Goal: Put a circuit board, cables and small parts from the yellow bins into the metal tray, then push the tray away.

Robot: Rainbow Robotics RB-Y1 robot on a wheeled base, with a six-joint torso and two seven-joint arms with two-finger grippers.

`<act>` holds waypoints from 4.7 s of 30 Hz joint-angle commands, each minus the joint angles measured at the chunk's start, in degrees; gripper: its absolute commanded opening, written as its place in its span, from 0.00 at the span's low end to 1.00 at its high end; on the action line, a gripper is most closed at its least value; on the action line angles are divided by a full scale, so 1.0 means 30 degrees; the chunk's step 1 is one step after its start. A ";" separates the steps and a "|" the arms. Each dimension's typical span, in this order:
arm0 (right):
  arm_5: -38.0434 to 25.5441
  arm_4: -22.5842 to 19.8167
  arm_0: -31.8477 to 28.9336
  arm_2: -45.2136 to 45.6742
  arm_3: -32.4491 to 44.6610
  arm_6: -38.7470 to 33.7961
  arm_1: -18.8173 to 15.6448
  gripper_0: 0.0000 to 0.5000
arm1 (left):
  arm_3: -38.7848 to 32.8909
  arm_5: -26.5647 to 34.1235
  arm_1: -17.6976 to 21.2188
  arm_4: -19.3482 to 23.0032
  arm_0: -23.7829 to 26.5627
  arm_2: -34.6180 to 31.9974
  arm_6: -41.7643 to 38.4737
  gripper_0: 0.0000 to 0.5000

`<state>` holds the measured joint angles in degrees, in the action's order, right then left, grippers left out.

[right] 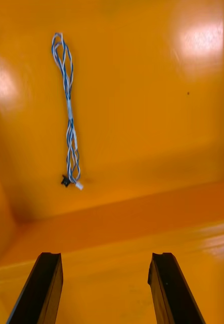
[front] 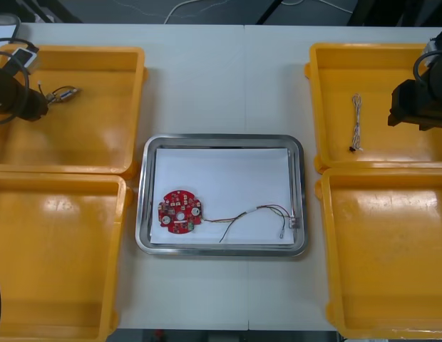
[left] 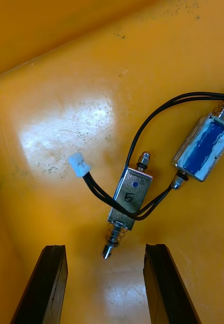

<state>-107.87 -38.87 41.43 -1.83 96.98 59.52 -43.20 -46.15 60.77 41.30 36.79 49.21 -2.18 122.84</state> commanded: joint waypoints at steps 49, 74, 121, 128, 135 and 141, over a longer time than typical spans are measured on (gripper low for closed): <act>1.0262 0.3670 0.3299 -0.3432 -1.1086 0.0258 0.3824 1.00 | -1.0220 0.5201 0.0676 0.1535 -0.6471 -0.2292 -0.0487 0.00; 1.1288 0.3670 0.3182 -0.3843 -1.1760 0.0493 0.3853 0.98 | -1.2388 0.5435 0.0969 0.1096 -0.8317 -0.3376 -0.1044 0.70; 0.1356 0.0829 0.3124 0.1431 -0.5285 1.4643 0.0601 0.00 | -0.8609 0.5758 -0.1609 -0.1424 -0.4420 -0.2410 -0.4559 1.00; -0.0695 0.0829 0.3124 0.2017 -0.3849 1.6108 0.0572 0.00 | -0.8580 0.5348 -0.1961 -0.2596 -0.4508 -0.2380 -0.4442 0.84; -0.0711 0.0682 0.3094 0.2105 -0.2209 1.6899 0.0601 0.00 | -0.8580 0.5318 -0.2048 -0.2683 -0.4567 -0.2380 -0.4413 0.00; -0.0711 0.0477 0.1835 0.2251 0.0574 1.6987 0.0630 0.00 | -0.8638 0.5348 -0.2048 -0.2478 -0.4567 -0.2380 -0.4413 0.00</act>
<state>-109.79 -36.79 48.63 2.69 93.18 109.04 -39.17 -71.26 77.36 35.85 29.38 34.37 -9.22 113.89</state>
